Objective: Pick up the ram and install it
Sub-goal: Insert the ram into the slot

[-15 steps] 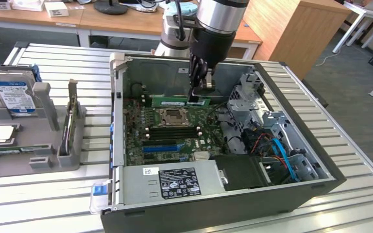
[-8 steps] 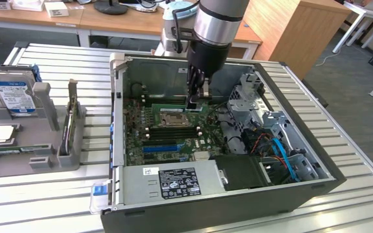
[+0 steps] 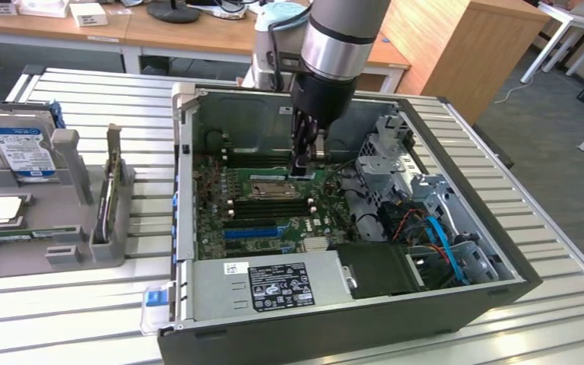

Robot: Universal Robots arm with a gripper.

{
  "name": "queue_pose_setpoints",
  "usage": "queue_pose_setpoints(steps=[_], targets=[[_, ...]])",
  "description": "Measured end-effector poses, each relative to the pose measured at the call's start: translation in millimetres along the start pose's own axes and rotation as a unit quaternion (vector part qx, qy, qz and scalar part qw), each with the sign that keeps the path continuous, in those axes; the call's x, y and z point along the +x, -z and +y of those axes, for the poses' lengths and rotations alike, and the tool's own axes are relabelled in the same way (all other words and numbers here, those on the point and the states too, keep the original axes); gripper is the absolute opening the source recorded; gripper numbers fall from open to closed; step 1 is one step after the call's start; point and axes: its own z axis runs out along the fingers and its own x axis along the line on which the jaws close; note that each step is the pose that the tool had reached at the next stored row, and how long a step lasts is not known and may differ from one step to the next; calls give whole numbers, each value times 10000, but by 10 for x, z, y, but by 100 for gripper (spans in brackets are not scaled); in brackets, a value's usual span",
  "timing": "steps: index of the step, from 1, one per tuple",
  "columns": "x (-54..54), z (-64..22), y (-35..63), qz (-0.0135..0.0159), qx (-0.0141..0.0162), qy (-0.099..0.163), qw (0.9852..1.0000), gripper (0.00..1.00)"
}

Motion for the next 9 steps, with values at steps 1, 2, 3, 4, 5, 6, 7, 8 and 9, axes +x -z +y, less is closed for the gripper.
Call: queue_pose_setpoints(steps=[1, 2, 3, 4, 5, 6, 7, 8, 9], targets=[[0, 0, -18, 0, 0, 0, 10000, 12], [0, -1, -37, -1, 0, 0, 10000, 12], [0, -1, -55, -1, 0, 0, 10000, 12], [1, -1, -72, 0, 0, 0, 10000, 12], [1, -2, -91, -1, 1, 0, 10000, 12], [1, -2, -102, -1, 1, 0, 10000, 12], [1, -2, -103, 0, 1, 0, 10000, 12], [2, -2, -102, 1, 0, 2, 10000, 12], [1, -4, -103, 2, 0, 17, 10000, 12]])
